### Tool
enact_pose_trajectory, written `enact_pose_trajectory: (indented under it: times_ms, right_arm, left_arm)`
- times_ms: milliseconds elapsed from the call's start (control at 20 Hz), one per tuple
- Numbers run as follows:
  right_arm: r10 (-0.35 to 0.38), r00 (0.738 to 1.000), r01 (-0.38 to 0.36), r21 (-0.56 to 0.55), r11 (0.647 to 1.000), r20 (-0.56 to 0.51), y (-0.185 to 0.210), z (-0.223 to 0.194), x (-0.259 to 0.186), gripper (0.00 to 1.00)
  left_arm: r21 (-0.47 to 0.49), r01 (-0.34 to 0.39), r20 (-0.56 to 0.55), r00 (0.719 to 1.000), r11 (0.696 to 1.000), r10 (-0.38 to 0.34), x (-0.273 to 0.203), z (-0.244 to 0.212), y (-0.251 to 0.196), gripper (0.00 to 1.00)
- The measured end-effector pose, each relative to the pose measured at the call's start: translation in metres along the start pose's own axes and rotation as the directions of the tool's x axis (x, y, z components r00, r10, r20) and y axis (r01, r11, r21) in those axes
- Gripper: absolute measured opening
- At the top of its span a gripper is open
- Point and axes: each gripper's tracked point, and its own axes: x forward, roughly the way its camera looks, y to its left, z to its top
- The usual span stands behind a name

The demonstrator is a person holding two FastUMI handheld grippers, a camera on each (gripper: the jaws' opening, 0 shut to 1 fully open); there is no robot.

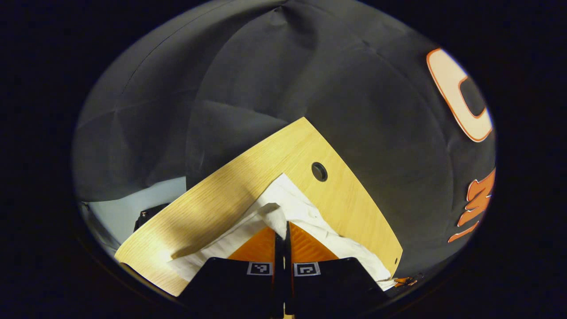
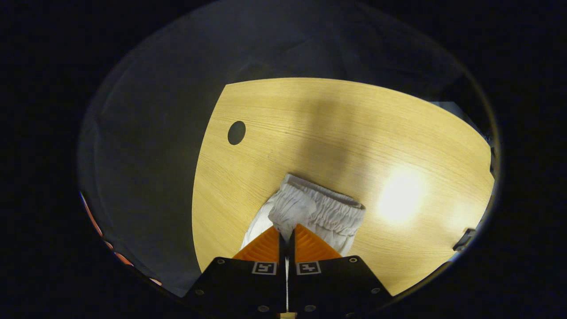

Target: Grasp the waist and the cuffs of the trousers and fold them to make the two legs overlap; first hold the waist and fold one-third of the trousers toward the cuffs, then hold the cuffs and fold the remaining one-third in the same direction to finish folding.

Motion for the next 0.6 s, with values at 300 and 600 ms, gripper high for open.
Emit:
enact_pose_trajectory:
  times_ms: [300, 600]
  right_arm:
    - [0.279, 0.960, -0.279, 0.064, 0.958, 0.011, 0.061, 0.013, -0.002, 0.35]
    - [0.198, 0.973, -0.171, -0.213, 0.962, 0.115, 0.013, 0.030, -0.021, 0.80]
  left_arm:
    - [-0.121, 0.053, 0.059, 0.997, 0.991, -0.046, 0.003, 0.011, -0.017, 0.43]
    - [0.108, -0.039, 0.049, 0.998, 0.993, 0.034, -0.013, 0.013, -0.027, 1.00]
